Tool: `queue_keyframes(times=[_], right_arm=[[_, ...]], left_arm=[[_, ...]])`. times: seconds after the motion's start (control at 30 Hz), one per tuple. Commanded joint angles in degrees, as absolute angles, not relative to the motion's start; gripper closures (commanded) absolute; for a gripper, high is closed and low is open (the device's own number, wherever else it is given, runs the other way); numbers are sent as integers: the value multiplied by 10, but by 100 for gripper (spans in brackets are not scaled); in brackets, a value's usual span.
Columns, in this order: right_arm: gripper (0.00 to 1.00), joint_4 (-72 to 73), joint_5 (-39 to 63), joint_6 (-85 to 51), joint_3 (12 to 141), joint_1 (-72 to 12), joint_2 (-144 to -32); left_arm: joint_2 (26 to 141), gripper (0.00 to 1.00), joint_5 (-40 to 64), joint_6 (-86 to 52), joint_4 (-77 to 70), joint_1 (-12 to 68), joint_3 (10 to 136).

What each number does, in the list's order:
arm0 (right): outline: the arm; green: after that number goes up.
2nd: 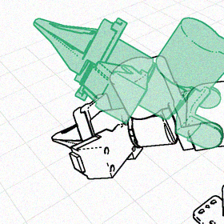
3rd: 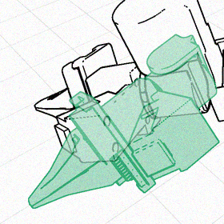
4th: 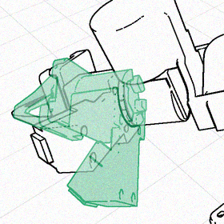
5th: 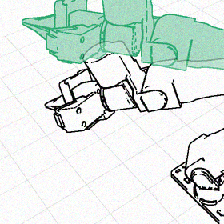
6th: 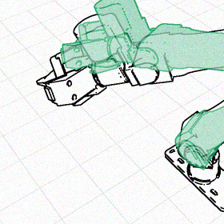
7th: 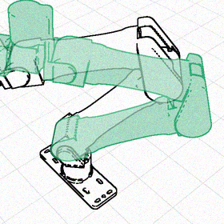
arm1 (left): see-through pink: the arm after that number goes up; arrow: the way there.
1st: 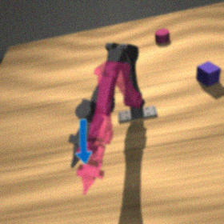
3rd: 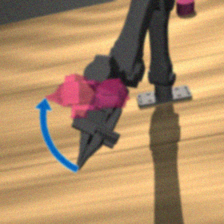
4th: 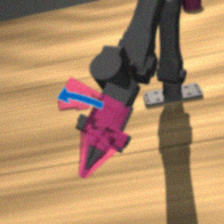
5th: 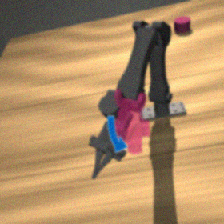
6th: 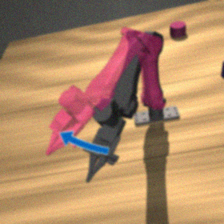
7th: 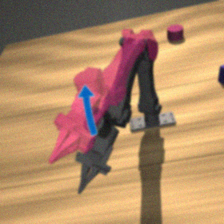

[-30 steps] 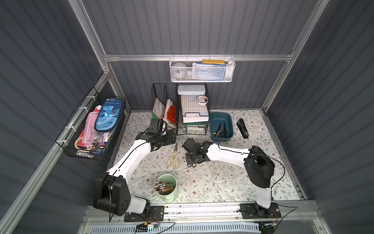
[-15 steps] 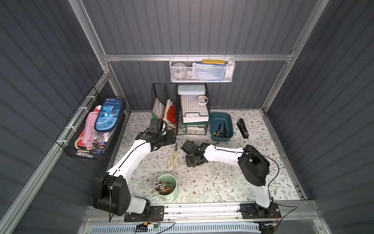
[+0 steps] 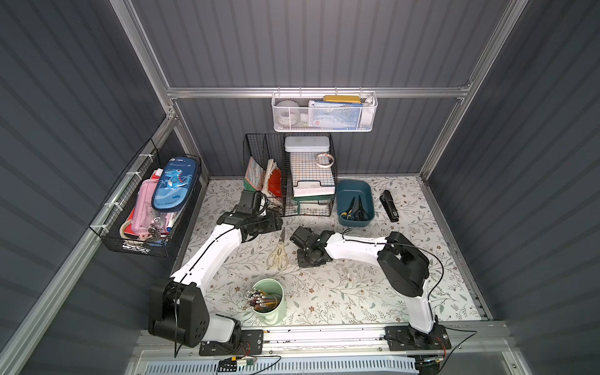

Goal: Take the scissors out of the storage box
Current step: Adjust the scissors at the center of the board.

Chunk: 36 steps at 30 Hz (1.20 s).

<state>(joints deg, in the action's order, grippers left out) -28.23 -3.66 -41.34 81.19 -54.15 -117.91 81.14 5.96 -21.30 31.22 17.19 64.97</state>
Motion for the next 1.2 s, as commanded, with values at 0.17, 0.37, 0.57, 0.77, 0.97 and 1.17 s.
queue_keyframes(times=[0.17, 0.37, 0.57, 0.77, 0.97, 1.17], right_arm=[[76, -275, -12, -425, 830, -547, -1222], [77, -271, -3, -432, 830, -549, -1219], [75, -264, -7, -433, 822, -549, -1201], [72, -270, -36, -427, 813, -545, -1157], [70, -272, -70, -415, 795, -537, -1097], [68, -302, -124, -370, 770, -488, -1023]], left_arm=[[800, 27, 60, -195, 324, 168, 658], [802, 27, 60, -195, 323, 168, 657], [806, 27, 62, -197, 318, 168, 656], [806, 27, 62, -198, 317, 168, 658], [806, 27, 62, -200, 313, 168, 658], [812, 28, 48, -180, 310, 168, 664]])
